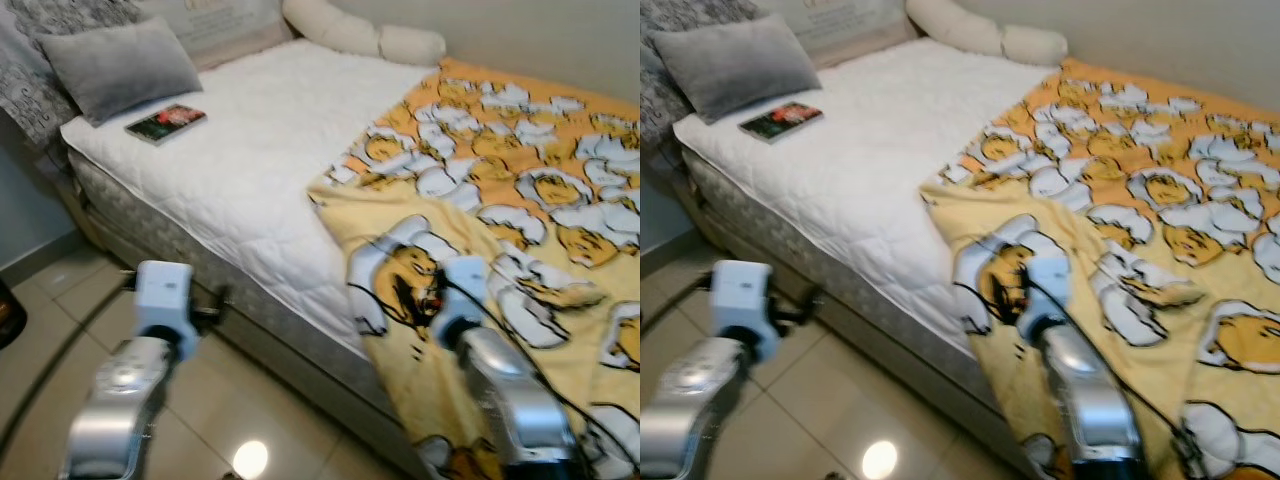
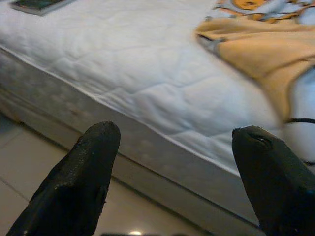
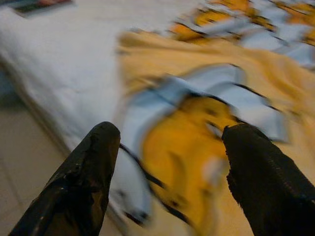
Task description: Clean up the room
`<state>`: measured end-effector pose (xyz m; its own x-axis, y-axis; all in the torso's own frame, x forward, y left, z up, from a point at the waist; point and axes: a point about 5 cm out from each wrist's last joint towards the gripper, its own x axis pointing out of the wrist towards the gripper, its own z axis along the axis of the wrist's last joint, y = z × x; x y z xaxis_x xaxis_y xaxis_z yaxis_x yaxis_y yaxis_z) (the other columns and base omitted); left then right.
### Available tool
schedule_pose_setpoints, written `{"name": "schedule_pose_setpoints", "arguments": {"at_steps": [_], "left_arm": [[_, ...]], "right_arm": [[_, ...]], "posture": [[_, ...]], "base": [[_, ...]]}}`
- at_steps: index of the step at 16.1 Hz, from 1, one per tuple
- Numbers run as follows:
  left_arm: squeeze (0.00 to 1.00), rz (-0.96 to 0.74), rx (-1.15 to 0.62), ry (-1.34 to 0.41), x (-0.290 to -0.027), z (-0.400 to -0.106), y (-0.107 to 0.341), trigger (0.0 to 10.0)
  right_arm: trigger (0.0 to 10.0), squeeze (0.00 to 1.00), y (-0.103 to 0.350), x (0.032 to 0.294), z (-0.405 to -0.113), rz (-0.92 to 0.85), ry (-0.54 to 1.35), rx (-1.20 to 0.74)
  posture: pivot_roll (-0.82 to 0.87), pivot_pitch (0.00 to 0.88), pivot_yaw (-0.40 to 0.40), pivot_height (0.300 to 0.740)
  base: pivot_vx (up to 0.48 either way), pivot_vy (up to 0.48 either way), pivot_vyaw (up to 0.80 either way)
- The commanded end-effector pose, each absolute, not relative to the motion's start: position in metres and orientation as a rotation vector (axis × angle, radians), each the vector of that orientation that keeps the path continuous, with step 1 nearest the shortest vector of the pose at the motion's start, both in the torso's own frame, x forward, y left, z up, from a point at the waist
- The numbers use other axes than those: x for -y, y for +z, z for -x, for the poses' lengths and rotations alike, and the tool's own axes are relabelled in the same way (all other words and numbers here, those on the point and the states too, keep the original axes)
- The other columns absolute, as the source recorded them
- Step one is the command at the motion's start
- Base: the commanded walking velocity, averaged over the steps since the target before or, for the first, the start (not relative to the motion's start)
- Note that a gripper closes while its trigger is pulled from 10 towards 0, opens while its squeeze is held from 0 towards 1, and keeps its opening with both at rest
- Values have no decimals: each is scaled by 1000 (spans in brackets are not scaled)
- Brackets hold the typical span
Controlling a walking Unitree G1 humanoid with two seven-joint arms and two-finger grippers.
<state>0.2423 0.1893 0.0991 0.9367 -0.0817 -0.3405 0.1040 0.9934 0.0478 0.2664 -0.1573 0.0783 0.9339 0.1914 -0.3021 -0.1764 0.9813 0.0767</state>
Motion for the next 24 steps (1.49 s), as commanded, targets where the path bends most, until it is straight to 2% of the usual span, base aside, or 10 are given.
{"name": "schedule_pose_setpoints", "arguments": {"at_steps": [1, 4, 9, 11, 16, 20, 21, 22, 24], "left_arm": [[357, -82, -327, -79, -192, -242, 103, 10000], [353, -82, -322, -82, -189, -241, 105, 10000], [357, -82, -344, -108, -186, -236, 101, 10000], [353, -82, -339, -92, -187, -234, 103, 10000], [357, -95, -350, -98, -188, -233, 100, 10000], [325, -116, -316, -192, -178, -232, 105, 10000], [325, -107, -298, -223, -176, -232, 107, 10000], [333, -110, -282, -296, -169, -232, 107, 10000], [325, -132, -278, -411, -159, -234, 105, 10000]], "right_arm": [[10000, 0, 81, 156, -268, -66, 193, -306], [10000, 0, 76, 158, -269, -33, 206, -327], [10000, 0, 77, 160, -265, -36, 206, -323], [10000, 0, 69, 165, -261, -120, 157, -357], [10000, 0, 71, 162, -262, -120, 184, -358], [10000, 0, 65, 174, -266, -89, 79, -404], [10000, 325, 66, 177, -268, -99, 50, -396], [10000, 1000, 67, 181, -271, -101, 24, -396], [10000, 1000, 64, 191, -273, -109, -33, -412]], "posture": [[-26, 0, -35, 740], [-21, 0, -31, 740], [-29, 0, -27, 740], [-7, 0, -44, 740], [-21, 0, -46, 740], [-26, 0, -47, 740], [-35, 0, -44, 740], [-49, 0, -31, 740], [-54, 0, -19, 740]], "base": [[0, -300, 0], [0, -296, 0], [0, -297, 800], [0, -296, 0], [0, -295, 0], [0, -74, 0], [0, 0, 0], [0, 0, 0], [0, 0, 0]]}}
